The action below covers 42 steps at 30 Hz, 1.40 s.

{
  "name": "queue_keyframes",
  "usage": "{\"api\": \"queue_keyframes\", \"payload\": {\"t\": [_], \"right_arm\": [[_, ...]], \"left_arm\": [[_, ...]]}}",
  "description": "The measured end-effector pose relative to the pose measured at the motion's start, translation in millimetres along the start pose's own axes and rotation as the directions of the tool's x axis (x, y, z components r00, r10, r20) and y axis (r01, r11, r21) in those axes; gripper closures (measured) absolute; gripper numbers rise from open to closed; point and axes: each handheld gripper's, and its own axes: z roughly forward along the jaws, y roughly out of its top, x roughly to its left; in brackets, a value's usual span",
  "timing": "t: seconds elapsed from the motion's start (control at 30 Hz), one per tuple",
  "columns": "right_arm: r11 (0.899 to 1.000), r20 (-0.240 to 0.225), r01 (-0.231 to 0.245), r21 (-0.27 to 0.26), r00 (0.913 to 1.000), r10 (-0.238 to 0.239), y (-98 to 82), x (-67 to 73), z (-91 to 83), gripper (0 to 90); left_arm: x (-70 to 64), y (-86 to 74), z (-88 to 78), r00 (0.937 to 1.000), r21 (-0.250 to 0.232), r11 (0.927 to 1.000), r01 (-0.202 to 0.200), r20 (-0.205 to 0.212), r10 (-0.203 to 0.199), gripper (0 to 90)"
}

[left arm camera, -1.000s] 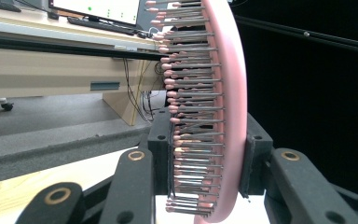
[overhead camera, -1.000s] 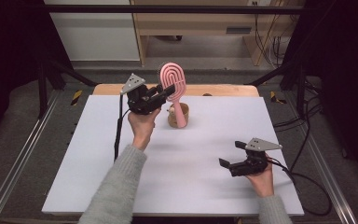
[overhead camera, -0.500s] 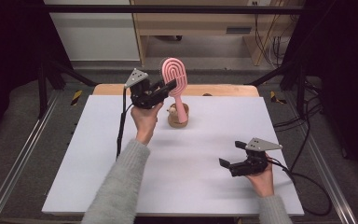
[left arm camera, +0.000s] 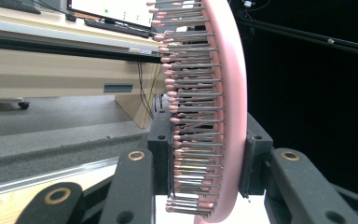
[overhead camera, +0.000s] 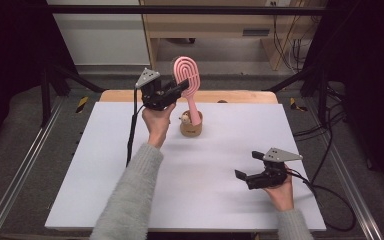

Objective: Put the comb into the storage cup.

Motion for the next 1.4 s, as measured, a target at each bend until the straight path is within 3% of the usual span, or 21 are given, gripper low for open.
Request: {"api": "queue_keyframes", "payload": {"t": [0.67,1.4], "right_arm": [[1.000,-0.002,-0.006,0.000,1.0000,0.006,-0.7,0.1,0.4,0.2],[1.000,-0.004,-0.005,0.000,1.0000,0.005,-1.1,0.1,0.4,0.2]], "left_arm": [[15.7,-8.2,21.6,0.9985,0.007,0.9997,0.023,-0.049,-0.023,64.0],[21.9,-9.2,38.5,0.9966,0.012,0.9999,0.004,-0.082,-0.003,63.9]]}}
